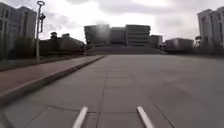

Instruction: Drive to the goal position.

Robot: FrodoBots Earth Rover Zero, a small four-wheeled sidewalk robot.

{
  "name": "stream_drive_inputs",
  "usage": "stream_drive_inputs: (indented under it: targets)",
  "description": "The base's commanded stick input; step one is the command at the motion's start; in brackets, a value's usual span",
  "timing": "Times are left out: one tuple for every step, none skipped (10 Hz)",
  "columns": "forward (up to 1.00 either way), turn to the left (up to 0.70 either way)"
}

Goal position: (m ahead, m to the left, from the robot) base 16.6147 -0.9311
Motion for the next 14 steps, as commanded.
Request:
stream_drive_inputs:
  targets:
    - [1.0,-0.27]
    - [1.0,-0.27]
    - [1.0,-0.27]
    - [1.0,-0.27]
    - [1.0,-0.27]
    - [1.0,-0.27]
    - [1.0,-0.27]
    - [1.0,-0.27]
    - [1.0,-0.27]
    - [1.0,-0.27]
    - [1.0,-0.27]
    - [1.0,-0.22]
    - [1.0,-0.02]
    - [1.0,0.0]
